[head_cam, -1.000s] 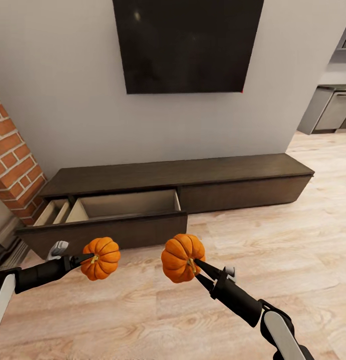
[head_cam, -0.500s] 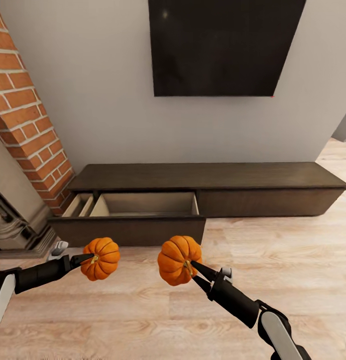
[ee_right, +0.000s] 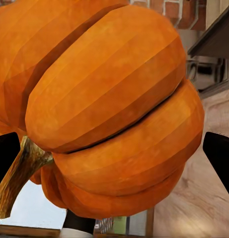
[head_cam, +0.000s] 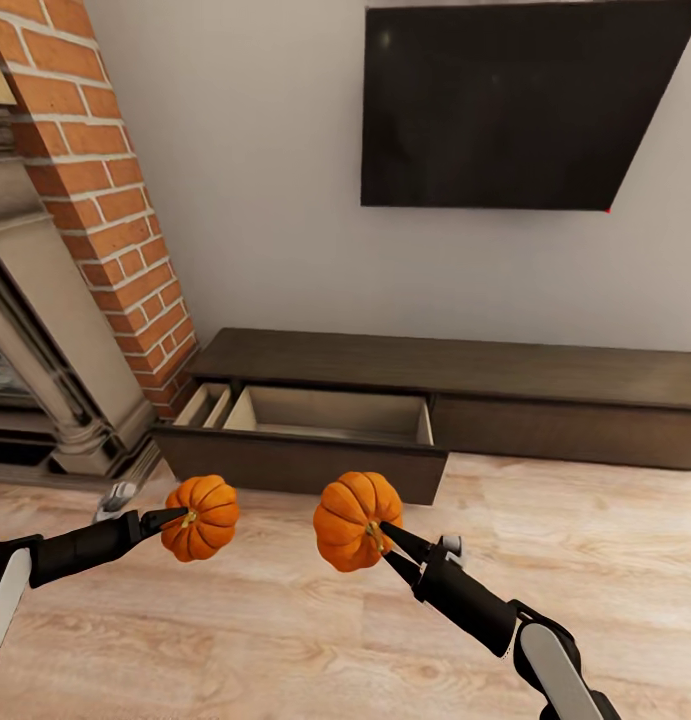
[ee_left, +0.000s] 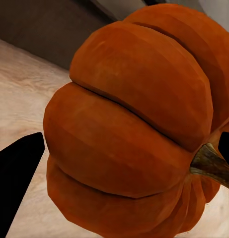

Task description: Place each of the two pumpkins and all three candles from the living room inside a cabinet in the living room (use any cabinet), then make sure every cabinet is closed, and position the cauldron so it is next to a table in the living room.

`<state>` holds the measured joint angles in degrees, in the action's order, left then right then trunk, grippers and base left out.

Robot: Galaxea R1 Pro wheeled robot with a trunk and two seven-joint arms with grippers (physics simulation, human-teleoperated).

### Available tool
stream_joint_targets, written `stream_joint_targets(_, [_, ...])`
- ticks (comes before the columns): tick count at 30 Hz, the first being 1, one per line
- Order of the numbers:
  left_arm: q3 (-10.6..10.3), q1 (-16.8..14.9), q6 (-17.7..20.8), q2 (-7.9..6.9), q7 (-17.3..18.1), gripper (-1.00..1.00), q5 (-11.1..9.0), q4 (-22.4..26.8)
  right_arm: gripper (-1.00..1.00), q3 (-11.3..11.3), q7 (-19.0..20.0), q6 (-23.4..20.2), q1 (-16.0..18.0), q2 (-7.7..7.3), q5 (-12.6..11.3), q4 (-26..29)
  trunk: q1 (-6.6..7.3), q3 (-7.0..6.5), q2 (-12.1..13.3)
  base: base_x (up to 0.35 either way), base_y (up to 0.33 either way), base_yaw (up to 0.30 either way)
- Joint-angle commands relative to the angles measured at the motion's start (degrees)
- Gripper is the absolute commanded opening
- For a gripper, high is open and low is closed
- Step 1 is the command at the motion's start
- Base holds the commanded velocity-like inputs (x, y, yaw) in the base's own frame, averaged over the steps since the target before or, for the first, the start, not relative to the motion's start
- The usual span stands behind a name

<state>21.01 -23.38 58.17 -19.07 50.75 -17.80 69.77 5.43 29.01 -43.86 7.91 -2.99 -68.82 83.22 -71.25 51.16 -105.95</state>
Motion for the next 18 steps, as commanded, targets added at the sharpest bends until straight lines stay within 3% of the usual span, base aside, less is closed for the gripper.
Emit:
stream_joint_targets(1, [0.0, 0.0, 0.1, 0.0, 0.0, -1.0, -0.2, 0.0, -1.0, 0.0, 0.0, -0.1, 0.0, 0.0, -0.3, 0.0, 0.23, -0.26, 0.4, 0.0, 0.0, 0.213])
stream_joint_targets(18, [-0.1, 0.0, 0.4, 0.0, 0.0, -1.0, -0.1, 0.0, -1.0, 0.1, 0.0, 0.0, 0.0, 0.0, -0.3, 0.1, 0.23, -1.67, 0.4, 0.0, 0.0, 0.148])
